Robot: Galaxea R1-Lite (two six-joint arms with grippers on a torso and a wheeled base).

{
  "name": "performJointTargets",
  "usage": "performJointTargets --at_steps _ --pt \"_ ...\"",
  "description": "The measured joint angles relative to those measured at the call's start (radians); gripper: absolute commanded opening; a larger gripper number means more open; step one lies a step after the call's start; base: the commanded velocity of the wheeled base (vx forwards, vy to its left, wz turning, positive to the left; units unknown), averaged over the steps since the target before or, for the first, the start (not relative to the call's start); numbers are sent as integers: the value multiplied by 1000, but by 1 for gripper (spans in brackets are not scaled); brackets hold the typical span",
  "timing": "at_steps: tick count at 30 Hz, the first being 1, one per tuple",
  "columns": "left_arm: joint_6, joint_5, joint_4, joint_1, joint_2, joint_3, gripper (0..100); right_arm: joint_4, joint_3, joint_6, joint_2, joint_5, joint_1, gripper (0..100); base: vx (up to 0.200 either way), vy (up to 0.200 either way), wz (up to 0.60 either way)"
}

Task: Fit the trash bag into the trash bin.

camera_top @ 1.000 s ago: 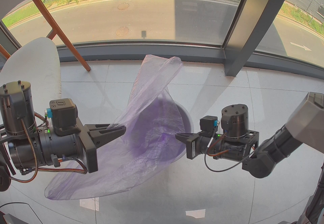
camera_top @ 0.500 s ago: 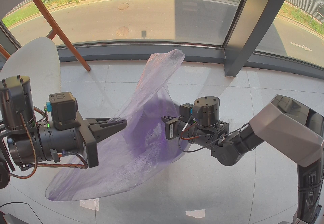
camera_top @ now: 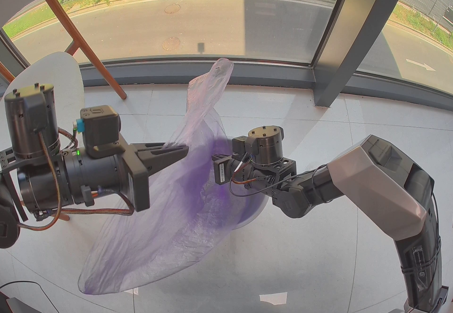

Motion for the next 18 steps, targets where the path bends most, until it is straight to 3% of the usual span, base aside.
performJointTargets --at_steps 10,18 --pt "12 5 1 -7 98 -111 0 79 5 1 -22 3 -13 0 0 0 0" --pt "18 10 2 -11 156 -158 0 189 188 7 -231 23 -42 0 0 0 0"
